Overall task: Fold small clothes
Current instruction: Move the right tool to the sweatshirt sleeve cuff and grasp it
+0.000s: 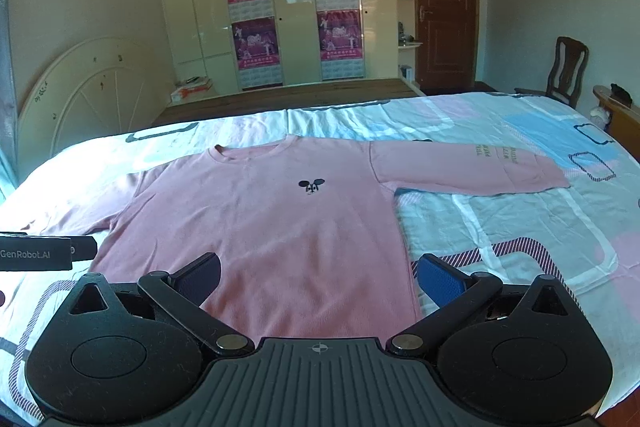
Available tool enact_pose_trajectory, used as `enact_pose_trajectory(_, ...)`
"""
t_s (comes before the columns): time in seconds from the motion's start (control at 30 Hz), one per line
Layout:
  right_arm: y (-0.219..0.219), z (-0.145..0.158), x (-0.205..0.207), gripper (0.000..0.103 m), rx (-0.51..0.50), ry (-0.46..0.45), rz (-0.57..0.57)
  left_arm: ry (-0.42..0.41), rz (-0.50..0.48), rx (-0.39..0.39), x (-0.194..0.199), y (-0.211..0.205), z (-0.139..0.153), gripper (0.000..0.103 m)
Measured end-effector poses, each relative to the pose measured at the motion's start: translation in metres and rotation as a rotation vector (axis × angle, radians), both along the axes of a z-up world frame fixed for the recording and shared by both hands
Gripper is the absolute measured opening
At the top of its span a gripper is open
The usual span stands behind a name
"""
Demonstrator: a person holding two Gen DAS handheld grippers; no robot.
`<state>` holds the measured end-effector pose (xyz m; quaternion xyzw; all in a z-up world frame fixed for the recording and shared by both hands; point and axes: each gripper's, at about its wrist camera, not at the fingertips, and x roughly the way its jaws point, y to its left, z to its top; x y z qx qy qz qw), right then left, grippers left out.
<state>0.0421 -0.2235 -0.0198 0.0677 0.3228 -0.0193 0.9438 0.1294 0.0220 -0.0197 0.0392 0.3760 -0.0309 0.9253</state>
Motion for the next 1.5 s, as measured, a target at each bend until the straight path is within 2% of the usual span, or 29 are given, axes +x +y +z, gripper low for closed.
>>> enact_pose_trajectory(0.23, 0.003, -0.006, 0.029, 0.103, -0.015, 0.024, -0.085, -0.007, -0.070, 0.011, 0.038, 0.002, -0.007, 0.103)
enact_pose_trajectory(0.4, 0.001, -0.011, 0.043, 0.103, -0.038, 0.036, -0.137, 0.018, -0.090, -0.026, 0.063, 0.003, -0.013, 0.103)
enact_pose_trajectory(0.7, -0.040, -0.022, 0.070, 0.103, -0.062, 0.051, -0.183, 0.018, -0.097, -0.056, 0.107, -0.022, -0.022, 0.103)
enact_pose_trajectory(0.8, -0.068, -0.028, 0.085, 0.103, -0.088, 0.051, -0.199, 0.017, -0.105, -0.061, 0.123, -0.042, -0.028, 0.103)
enact_pose_trajectory(0.97, -0.130, -0.043, 0.114, 0.103, -0.068, 0.070, -0.225, 0.031, -0.101, -0.051, 0.150, -0.083, -0.044, 0.103)
enact_pose_trajectory(1.23, -0.227, -0.073, 0.159, 0.103, -0.074, 0.115, -0.285, 0.060, -0.089, -0.073, 0.194, -0.141, -0.081, 0.103)
enact_pose_trajectory(1.43, -0.304, -0.105, 0.182, 0.101, 0.024, 0.147, -0.378, 0.054, -0.066, -0.019, 0.218, -0.173, -0.104, 0.102)
enact_pose_trajectory(1.47, -0.315, -0.110, 0.185, 0.087, 0.033, 0.157, -0.394, 0.055, -0.060, -0.007, 0.221, -0.176, -0.107, 0.102)
enact_pose_trajectory(1.5, -0.324, -0.115, 0.188, 0.077, 0.043, 0.169, -0.406, 0.059, -0.054, 0.005, 0.224, -0.178, -0.110, 0.102)
